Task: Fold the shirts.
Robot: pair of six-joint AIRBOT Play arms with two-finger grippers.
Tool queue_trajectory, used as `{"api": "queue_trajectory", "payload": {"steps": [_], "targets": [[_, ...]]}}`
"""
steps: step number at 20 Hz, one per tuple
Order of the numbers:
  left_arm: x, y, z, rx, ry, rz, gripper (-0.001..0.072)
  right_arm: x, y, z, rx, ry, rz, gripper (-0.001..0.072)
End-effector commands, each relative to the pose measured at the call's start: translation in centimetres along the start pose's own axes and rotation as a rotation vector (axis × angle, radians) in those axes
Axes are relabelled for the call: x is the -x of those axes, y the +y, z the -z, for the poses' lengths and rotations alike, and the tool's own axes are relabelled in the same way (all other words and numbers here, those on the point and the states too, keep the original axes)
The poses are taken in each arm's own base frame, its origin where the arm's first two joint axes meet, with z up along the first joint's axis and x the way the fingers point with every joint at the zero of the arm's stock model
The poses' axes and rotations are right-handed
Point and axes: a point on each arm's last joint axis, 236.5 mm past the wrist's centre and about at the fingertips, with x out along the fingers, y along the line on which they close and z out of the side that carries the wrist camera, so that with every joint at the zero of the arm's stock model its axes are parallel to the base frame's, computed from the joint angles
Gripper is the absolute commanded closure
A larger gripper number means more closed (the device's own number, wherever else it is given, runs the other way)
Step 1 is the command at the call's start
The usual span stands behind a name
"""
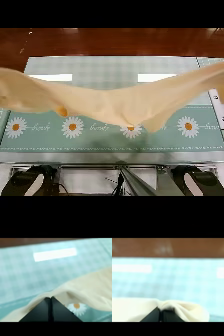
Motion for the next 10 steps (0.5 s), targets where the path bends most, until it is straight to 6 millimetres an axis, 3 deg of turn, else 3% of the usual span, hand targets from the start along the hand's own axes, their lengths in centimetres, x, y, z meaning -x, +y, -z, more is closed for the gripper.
{"api": "queue_trajectory", "payload": {"steps": [1, 4, 7, 10], "targets": [[-1.2, 1.4, 4.7, 0.057, 0.193, -0.035, 0.0685, -0.4, -3.4, 5.8, -0.015, 0.29, 0.129, 0.0685], [-3.0, 2.6, 7.8, 0.094, 0.314, -0.047, 0.0685, -1.4, -4.4, 9.2, 0.003, 0.511, 0.137, 0.0684], [-5.1, 4.8, 10.8, 0.135, 0.421, -0.097, 0.0684, -3.8, -5.5, 9.5, 0.018, 0.592, 0.141, 0.0684], [-8.3, 6.6, 12.8, 0.152, 0.478, -0.11, 0.0684, -7.7, -6.7, 9.8, 0.025, 0.68, 0.122, 0.0684]]}}
